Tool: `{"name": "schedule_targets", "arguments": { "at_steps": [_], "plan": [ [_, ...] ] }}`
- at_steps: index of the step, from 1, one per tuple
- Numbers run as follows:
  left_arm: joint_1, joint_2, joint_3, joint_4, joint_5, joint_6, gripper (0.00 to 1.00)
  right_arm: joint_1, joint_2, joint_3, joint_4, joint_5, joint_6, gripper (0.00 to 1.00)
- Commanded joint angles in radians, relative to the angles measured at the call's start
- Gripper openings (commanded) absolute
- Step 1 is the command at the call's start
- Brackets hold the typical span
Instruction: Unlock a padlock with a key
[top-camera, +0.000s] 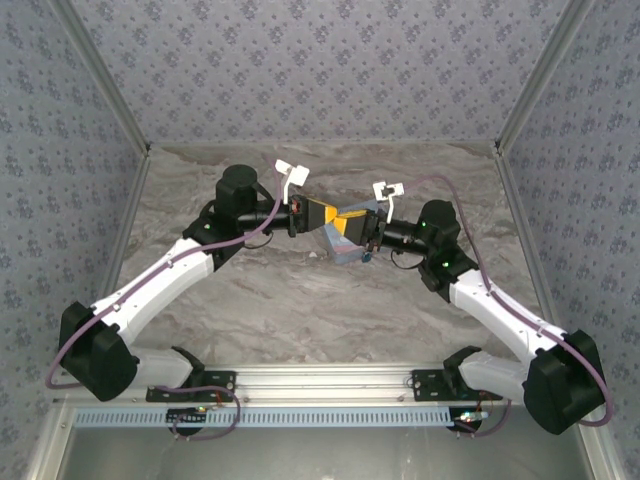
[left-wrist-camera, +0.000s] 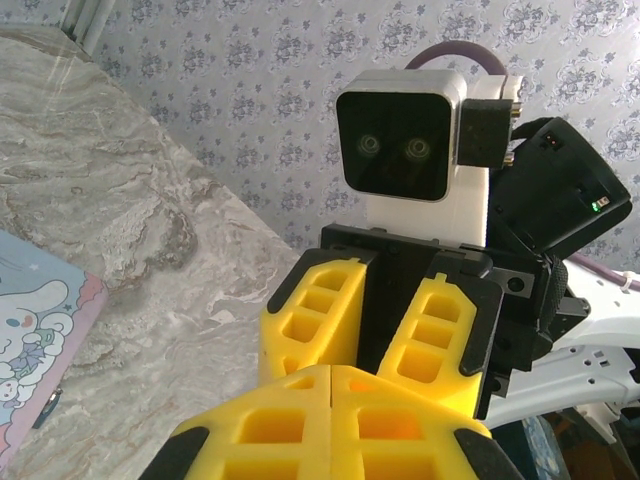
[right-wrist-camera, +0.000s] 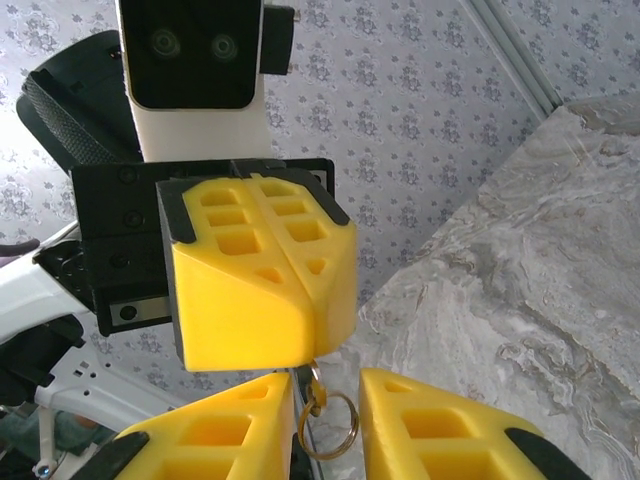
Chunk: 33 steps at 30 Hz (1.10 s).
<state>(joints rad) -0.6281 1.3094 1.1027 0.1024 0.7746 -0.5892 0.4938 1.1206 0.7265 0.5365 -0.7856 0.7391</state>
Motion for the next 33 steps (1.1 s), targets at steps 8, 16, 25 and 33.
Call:
{"name": "schedule_targets", "arguments": {
  "at_steps": [8,16,25,33],
  "plan": [
    [0.006,-0.014,0.027,-0.002,0.021,0.023,0.00,0.010,0.017,0.045,0.021,-0.010,-0.011,0.15],
    [0.006,-0.016,0.031,-0.008,-0.008,0.026,0.01,0.014,0.021,0.045,-0.003,0.000,-0.018,0.01],
    [0.012,-0.056,0.029,-0.052,-0.080,0.051,0.44,0.014,-0.006,0.033,-0.068,0.032,-0.050,0.00],
    [0.033,-0.140,-0.007,-0.121,-0.214,0.077,0.82,0.009,-0.066,0.038,-0.242,0.053,-0.142,0.00]
  ]
}}
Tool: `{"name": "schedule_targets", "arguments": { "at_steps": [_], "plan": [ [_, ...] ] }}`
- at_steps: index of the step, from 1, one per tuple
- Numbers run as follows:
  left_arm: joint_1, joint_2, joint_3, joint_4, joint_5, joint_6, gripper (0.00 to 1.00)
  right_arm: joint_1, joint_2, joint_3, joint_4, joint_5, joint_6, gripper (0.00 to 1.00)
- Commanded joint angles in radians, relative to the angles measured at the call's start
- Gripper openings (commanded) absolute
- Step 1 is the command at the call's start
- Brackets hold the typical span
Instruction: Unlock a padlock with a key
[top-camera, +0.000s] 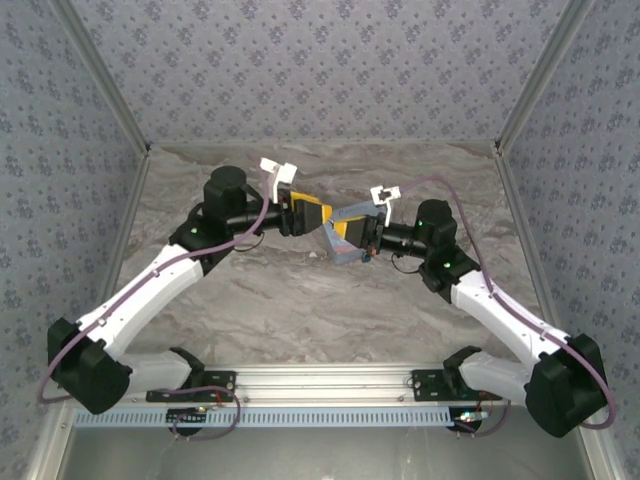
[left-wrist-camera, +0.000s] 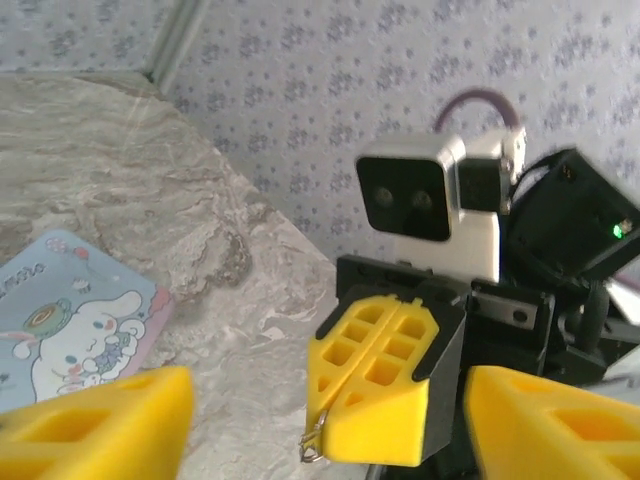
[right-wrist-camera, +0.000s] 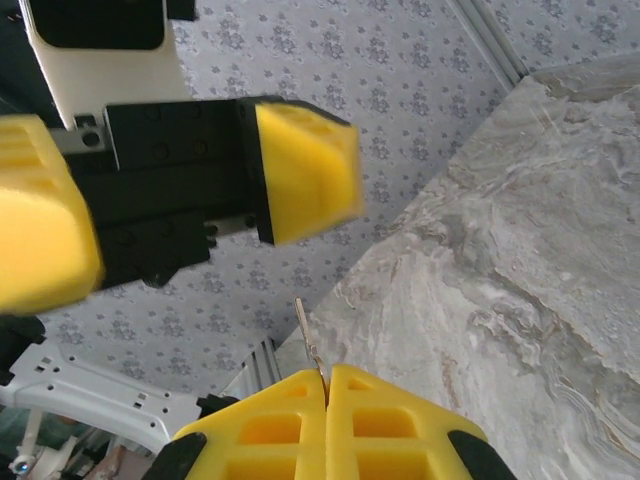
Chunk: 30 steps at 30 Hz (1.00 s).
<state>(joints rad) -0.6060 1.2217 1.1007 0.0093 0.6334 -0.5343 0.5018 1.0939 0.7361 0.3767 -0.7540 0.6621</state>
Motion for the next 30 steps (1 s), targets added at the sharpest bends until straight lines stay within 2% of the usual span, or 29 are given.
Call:
{"name": "schedule_targets", "arguments": {
  "at_steps": [1,5,10,16,20,26,30],
  "plan": [
    [0.012,-0.067,-0.010,-0.045,-0.107,0.029,0.87,0.000,-0.049,0.025,-0.105,0.030,-0.073,0.00],
    [0.012,-0.111,-0.003,-0.138,-0.227,0.069,0.99,-0.015,-0.082,0.007,-0.183,0.057,-0.093,0.00],
    [0.012,-0.140,-0.021,-0.199,-0.350,0.074,0.99,-0.042,-0.137,-0.037,-0.247,0.100,-0.099,0.00],
    [0.012,-0.107,-0.040,-0.256,-0.433,0.039,0.99,-0.077,-0.203,-0.064,-0.359,0.126,-0.120,0.00],
    [0.012,-0.049,-0.060,-0.267,-0.446,-0.026,0.99,-0.094,-0.240,-0.074,-0.421,0.138,-0.138,0.00],
    [0.012,0.046,-0.117,-0.232,-0.447,-0.153,0.99,-0.110,-0.271,-0.113,-0.407,0.143,-0.105,0.00],
    [0.009,0.116,-0.139,-0.185,-0.398,-0.211,1.00,-0.111,-0.274,-0.134,-0.398,0.150,-0.092,0.00]
  ]
}}
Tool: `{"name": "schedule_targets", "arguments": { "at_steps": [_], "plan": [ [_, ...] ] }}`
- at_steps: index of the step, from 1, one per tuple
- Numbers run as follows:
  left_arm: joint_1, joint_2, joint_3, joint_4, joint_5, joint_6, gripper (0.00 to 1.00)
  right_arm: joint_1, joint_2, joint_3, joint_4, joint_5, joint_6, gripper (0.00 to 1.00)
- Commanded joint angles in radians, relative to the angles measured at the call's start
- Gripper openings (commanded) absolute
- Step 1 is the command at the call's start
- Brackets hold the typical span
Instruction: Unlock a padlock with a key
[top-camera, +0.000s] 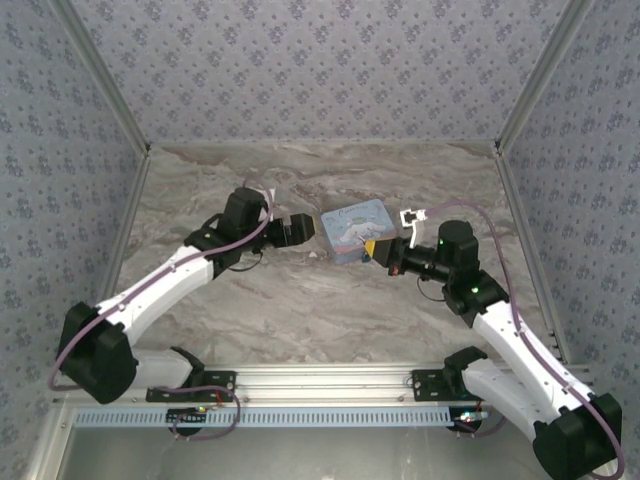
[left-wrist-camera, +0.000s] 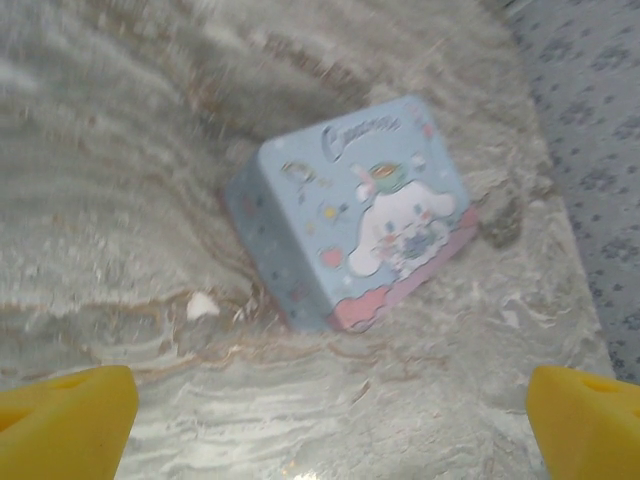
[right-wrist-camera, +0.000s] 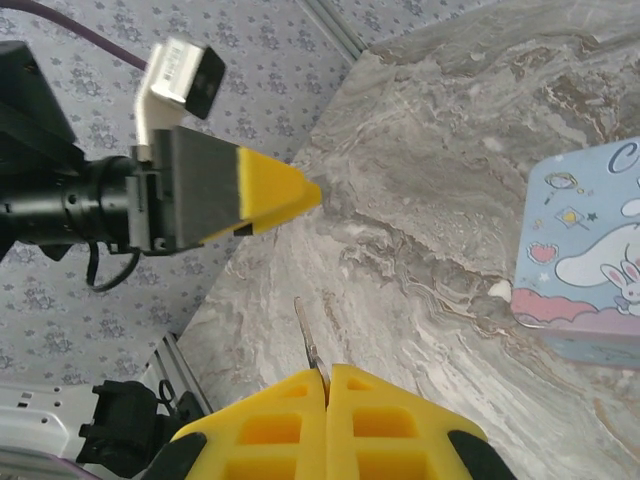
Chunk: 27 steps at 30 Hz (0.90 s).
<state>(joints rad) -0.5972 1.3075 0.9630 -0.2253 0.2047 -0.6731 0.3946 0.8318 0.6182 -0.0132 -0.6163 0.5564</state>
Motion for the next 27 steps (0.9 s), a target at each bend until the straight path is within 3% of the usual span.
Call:
{"name": "schedule_targets", "arguments": {
  "at_steps": [1,14,27],
  "plan": [
    [0.000,0.050,0.004,0.048,0.044,-0.081,0.99,-0.005,-0.011,-0.018,-0.006,0.015,0.014,0.00],
    [-0.051,0.349,0.106,0.115,0.184,-0.206,0.99,-0.011,-0.008,-0.017,-0.016,0.018,0.017,0.00],
    [-0.079,0.484,0.199,0.071,0.169,-0.194,0.99,-0.023,-0.008,-0.013,-0.030,0.012,0.010,0.00]
  ]
}}
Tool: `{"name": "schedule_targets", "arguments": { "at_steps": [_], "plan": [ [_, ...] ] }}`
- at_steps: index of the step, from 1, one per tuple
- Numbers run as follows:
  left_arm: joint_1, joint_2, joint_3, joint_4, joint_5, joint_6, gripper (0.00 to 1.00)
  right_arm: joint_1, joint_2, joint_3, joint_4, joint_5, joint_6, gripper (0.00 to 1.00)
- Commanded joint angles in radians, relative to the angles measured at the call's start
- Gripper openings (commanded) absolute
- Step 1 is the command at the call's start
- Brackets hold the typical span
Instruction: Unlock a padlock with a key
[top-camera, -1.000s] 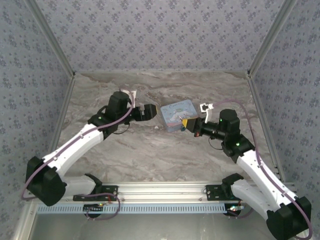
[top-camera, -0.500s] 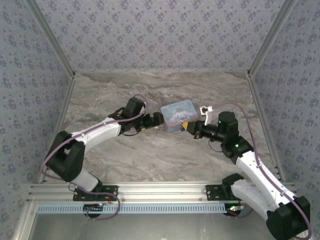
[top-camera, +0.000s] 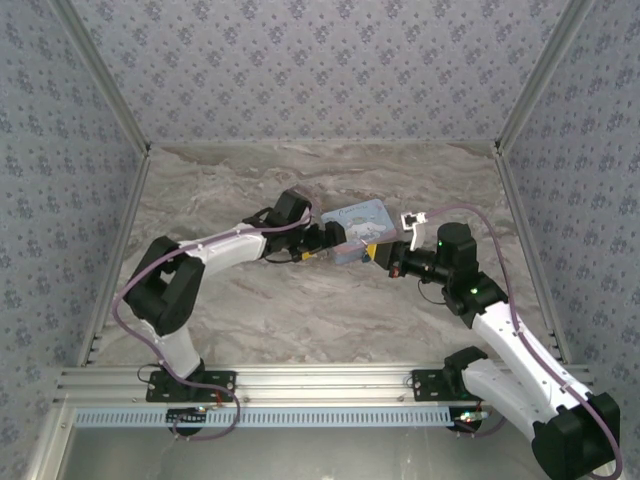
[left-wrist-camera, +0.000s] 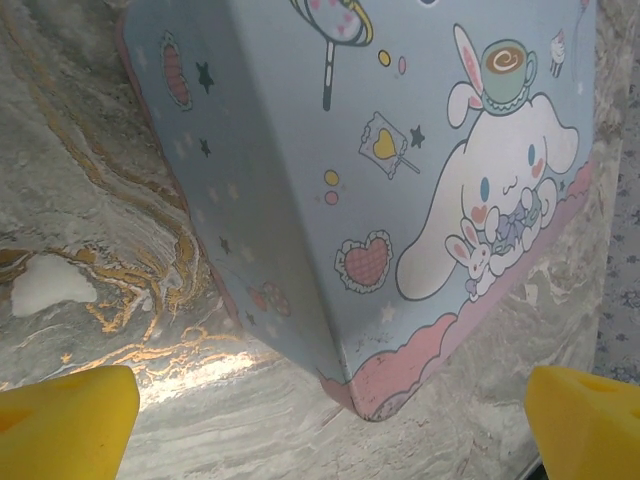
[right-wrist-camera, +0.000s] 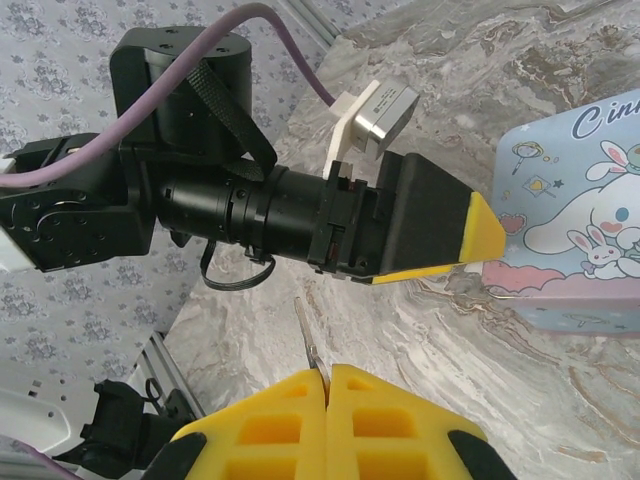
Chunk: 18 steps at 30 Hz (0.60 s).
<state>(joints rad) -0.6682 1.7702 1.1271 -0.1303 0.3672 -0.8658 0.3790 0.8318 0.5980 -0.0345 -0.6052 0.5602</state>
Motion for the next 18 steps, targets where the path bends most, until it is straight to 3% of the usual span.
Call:
{"name": "schedule_targets", "arguments": {
  "at_steps": [1,18],
  "plan": [
    [-0.010,0.028,0.036,-0.024,0.003,-0.001,0.98,-0.009,-0.007,0.007,-0.008,0.000,0.006,0.00],
    [-0.008,0.084,0.037,-0.131,-0.062,0.065,0.88,-0.022,-0.002,0.004,-0.015,-0.004,0.006,0.00]
  ]
}}
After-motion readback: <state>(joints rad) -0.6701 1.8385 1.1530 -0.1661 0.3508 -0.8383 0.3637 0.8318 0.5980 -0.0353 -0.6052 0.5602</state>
